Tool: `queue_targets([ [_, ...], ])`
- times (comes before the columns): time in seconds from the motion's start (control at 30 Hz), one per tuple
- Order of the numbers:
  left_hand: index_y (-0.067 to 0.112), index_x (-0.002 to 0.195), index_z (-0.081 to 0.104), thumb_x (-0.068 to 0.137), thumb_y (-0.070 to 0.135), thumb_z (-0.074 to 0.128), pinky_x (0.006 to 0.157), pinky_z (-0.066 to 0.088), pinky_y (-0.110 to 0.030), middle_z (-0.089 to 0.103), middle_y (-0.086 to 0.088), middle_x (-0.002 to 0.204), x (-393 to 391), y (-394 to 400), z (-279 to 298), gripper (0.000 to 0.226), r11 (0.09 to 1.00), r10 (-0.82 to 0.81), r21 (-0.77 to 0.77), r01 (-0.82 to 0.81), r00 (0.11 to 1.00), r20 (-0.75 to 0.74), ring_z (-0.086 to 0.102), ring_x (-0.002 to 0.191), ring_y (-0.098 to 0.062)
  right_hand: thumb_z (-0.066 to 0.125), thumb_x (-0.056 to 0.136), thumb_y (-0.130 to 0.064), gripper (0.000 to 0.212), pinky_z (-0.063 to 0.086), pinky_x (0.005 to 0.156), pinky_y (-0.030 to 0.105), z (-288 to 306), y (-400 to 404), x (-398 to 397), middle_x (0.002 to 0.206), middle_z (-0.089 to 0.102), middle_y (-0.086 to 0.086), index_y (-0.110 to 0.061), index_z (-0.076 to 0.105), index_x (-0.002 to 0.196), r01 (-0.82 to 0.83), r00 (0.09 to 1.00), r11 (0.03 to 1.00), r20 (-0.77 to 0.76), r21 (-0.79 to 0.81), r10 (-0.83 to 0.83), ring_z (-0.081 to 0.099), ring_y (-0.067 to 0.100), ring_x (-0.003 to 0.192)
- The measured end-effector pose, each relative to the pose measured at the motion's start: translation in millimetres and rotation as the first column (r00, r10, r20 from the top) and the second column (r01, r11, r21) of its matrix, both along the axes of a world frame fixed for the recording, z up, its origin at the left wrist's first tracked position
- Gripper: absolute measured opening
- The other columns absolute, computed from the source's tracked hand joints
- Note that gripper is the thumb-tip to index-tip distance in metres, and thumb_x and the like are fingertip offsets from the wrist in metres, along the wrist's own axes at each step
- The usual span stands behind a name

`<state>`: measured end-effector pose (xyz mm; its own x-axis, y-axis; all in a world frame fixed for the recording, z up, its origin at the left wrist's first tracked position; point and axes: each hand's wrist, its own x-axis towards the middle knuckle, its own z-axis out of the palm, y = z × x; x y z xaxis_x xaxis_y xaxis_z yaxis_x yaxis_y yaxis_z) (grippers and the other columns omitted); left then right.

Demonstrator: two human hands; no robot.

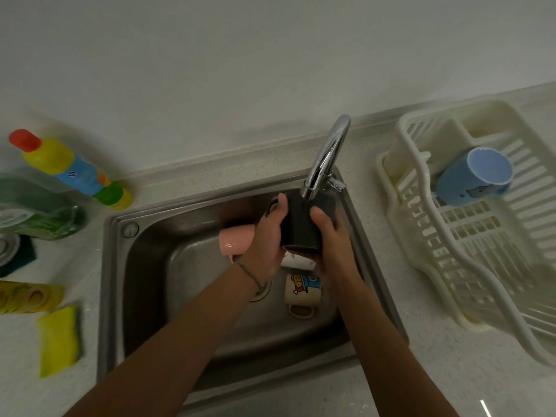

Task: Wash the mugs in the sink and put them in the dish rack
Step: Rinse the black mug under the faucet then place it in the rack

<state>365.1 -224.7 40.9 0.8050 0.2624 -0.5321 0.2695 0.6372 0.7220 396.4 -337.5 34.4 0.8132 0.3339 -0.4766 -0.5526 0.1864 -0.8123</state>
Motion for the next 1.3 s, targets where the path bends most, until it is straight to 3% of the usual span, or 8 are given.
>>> queue_targets([
  [0.3, 0.007, 0.135, 0.051, 0.090, 0.061, 0.054, 0.099, 0.057, -0.044, 0.064, -0.022, 0.130, -6, 2, -2, 0.070, 0.960, 0.053, 0.274, -0.065, 0.997, 0.050, 0.067, 0.117, -0.031, 0.075, 0.088, -0.040, 0.085, 0.054, 0.088, 0.015, -1, 24, -3, 0.130, 0.059, -0.015, -0.031, 0.026, 0.157, 0.034, 0.922, 0.935, 0.373, -0.352, 0.106, 0.063, -0.004, 0.108],
  [0.47, 0.014, 0.131, 0.047, 0.090, 0.061, 0.046, 0.091, 0.060, -0.043, 0.062, -0.020, 0.129, -11, 5, -4, 0.062, 0.950, 0.034, 0.308, -0.049, 0.998, 0.055, 0.065, 0.117, -0.034, 0.060, 0.085, -0.068, 0.074, 0.060, 0.088, 0.032, -3, 32, 0, 0.124, 0.061, -0.007, -0.031, 0.038, 0.146, 0.028, 0.855, 0.831, 0.443, -0.556, 0.268, 0.066, 0.005, 0.106],
  [0.6, 0.022, 0.134, 0.042, 0.086, 0.060, 0.042, 0.067, 0.060, -0.028, 0.061, -0.009, 0.127, -14, 7, -2, 0.062, 0.967, 0.028, 0.254, -0.038, 0.999, 0.044, 0.067, 0.109, -0.024, 0.041, 0.101, -0.054, 0.034, 0.058, 0.078, 0.039, 1, 34, -2, 0.110, 0.057, -0.005, -0.028, 0.050, 0.123, 0.096, 0.788, 0.789, 0.530, -0.607, 0.312, 0.061, 0.007, 0.089],
  [0.73, 0.037, 0.117, 0.040, 0.092, 0.055, 0.039, 0.064, 0.061, -0.033, 0.056, -0.006, 0.127, -20, 0, -6, 0.031, 0.962, 0.026, 0.271, -0.035, 0.999, 0.039, 0.067, 0.102, -0.017, 0.032, 0.104, -0.049, 0.040, 0.055, 0.074, 0.054, -2, 43, 11, 0.082, 0.061, 0.001, -0.018, 0.058, 0.100, 0.099, 0.866, 0.744, 0.426, -0.661, 0.263, 0.060, 0.017, 0.072],
  [0.87, 0.039, 0.115, 0.041, 0.102, 0.050, 0.036, 0.064, 0.060, -0.030, 0.056, -0.004, 0.128, -21, 0, -7, 0.018, 0.969, 0.063, 0.239, -0.065, 0.998, 0.017, 0.066, 0.105, -0.017, 0.027, 0.107, -0.045, 0.042, 0.049, 0.069, 0.037, 11, 52, 14, 0.084, 0.059, 0.001, -0.016, 0.056, 0.113, 0.081, 0.781, 0.488, 0.359, -0.869, 0.511, 0.064, 0.024, 0.087],
  [1.1, 0.006, 0.133, 0.045, 0.105, 0.038, 0.046, 0.058, 0.058, -0.022, 0.065, -0.006, 0.110, -17, 7, 6, 0.042, 0.963, 0.142, 0.235, -0.129, 0.989, -0.036, 0.073, 0.076, -0.001, 0.018, 0.099, -0.060, 0.058, 0.054, 0.074, 0.040, 11, 56, 11, 0.117, 0.056, 0.011, -0.022, 0.046, 0.131, 0.112, 0.687, 0.382, 0.350, -0.917, 0.637, 0.062, 0.026, 0.095],
  [1.2, 0.019, 0.132, 0.037, 0.106, 0.043, 0.037, 0.077, 0.063, -0.052, 0.062, -0.006, 0.115, -23, 4, 6, 0.035, 0.957, 0.034, 0.287, -0.031, 0.999, -0.006, 0.074, 0.078, -0.006, 0.024, 0.098, -0.065, 0.059, 0.054, 0.089, 0.050, 14, 54, 28, 0.098, 0.067, 0.011, -0.018, 0.058, 0.094, -0.064, 0.917, 0.611, 0.195, -0.789, 0.347, 0.065, 0.030, 0.091],
  [1.3, 0.025, 0.125, 0.036, 0.109, 0.039, 0.035, 0.079, 0.062, -0.056, 0.059, -0.003, 0.119, -23, -1, 4, 0.022, 0.952, 0.077, 0.299, -0.072, 0.997, -0.004, 0.073, 0.086, -0.012, 0.024, 0.103, -0.058, 0.050, 0.053, 0.084, 0.047, 17, 56, 22, 0.092, 0.066, 0.009, -0.022, 0.054, 0.087, -0.037, 0.902, 0.610, 0.237, -0.791, 0.362, 0.064, 0.026, 0.085],
])
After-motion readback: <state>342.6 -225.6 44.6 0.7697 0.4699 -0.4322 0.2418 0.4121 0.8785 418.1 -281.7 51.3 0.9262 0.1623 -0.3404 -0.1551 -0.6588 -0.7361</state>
